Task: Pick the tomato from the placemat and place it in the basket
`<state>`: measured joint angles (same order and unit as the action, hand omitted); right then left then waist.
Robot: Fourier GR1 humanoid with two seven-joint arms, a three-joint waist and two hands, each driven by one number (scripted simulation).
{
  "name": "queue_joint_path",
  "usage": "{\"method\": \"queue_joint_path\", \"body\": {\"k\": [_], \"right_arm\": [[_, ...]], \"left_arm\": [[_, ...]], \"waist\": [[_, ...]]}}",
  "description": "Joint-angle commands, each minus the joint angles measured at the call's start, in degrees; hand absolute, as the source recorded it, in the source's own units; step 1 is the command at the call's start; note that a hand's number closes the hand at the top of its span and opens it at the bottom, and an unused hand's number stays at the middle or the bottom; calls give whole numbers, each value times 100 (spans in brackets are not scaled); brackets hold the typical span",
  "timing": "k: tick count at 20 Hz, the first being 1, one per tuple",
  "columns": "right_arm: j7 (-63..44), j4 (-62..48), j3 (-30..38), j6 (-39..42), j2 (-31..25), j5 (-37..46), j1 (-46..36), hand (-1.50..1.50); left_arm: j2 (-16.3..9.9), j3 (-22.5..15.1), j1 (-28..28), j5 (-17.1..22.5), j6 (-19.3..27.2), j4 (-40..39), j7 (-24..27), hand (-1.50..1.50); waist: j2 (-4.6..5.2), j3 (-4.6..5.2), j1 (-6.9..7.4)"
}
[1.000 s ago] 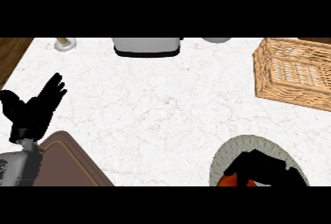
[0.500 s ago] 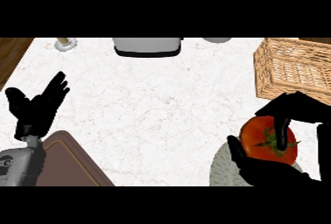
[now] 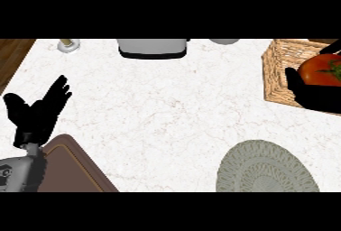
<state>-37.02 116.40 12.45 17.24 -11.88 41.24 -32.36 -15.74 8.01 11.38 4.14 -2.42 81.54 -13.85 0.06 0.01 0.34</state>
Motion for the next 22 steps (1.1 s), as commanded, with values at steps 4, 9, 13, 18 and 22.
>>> {"method": "queue_joint_path", "body": {"k": [4, 9, 13, 18, 22], "right_arm": [[998, -1402, 505, -591, -532, -49, 29, 150], [1863, -2132, 762, -973, -834, -173, 237, 150], [2552, -3471, 1290, -1149, -1181, -689, -228, 150], [3513, -4079, 1292, -1783, -1106, -681, 245, 150], [2960, -5261, 1830, -2323, -1444, -602, -688, -150]], "left_arm": [[-76, 83, 9, 36, -96, 180, -261, 0], [53, 34, 127, -56, -11, 80, -247, 0], [126, 75, 120, -51, -98, -251, 165, 0], [-155, 316, 263, 2, -297, -493, 190, 0], [347, -123, -59, -286, 145, 184, 20, 0]], "waist": [[0, -2, -8], [-3, -3, -9], [14, -3, 15], [12, -2, -11], [22, -6, 98]]}}
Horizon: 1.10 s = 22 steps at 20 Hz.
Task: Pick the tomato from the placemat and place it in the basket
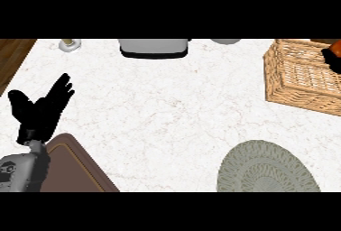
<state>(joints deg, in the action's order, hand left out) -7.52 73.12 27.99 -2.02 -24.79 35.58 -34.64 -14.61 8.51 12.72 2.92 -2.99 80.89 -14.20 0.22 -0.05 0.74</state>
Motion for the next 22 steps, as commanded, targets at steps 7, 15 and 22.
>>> {"method": "queue_joint_path", "body": {"k": [7, 15, 22], "right_arm": [[1230, -2047, 66, -501, -530, -390, -633, -150], [1279, -2194, 1056, -668, -607, -1473, -724, -150], [1170, -2752, 2126, 71, -1626, -2531, -416, -150]], "left_arm": [[-8, 125, 101, -76, -20, -282, 221, 0], [72, 68, -85, -48, -72, -108, 199, 0], [27, 73, -338, -21, -131, 170, 38, 0]], "waist": [[-5, 3, -26], [-14, 1, -77], [-17, -2, -79]]}}
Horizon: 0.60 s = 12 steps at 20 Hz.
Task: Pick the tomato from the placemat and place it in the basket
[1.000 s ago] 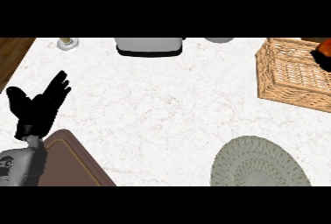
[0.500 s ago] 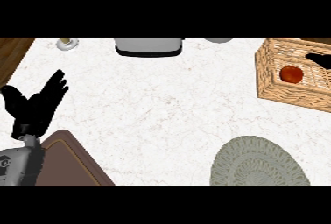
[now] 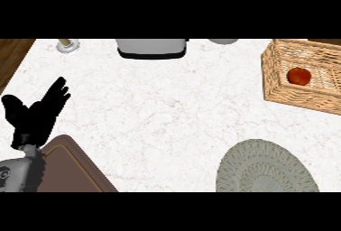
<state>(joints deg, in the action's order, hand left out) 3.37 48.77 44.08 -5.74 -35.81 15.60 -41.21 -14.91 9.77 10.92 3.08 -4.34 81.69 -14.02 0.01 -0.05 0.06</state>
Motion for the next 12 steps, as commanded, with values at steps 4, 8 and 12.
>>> {"method": "queue_joint_path", "body": {"k": [4, 8, 12], "right_arm": [[358, -1133, 777, 1312, -1190, -913, 560, -150], [964, -1663, 937, 2522, -1971, -1001, 1397, -150], [1233, -2369, 1073, 3251, -2666, -1152, 1657, -150]], "left_arm": [[-32, -12, 108, -1, -16, 94, -203, 0], [8, 80, 102, -63, 53, -273, 143, 0], [-47, 138, 45, 63, -92, -169, 150, 0]], "waist": [[20, -6, 14], [49, -15, -51], [38, -14, 17]]}}
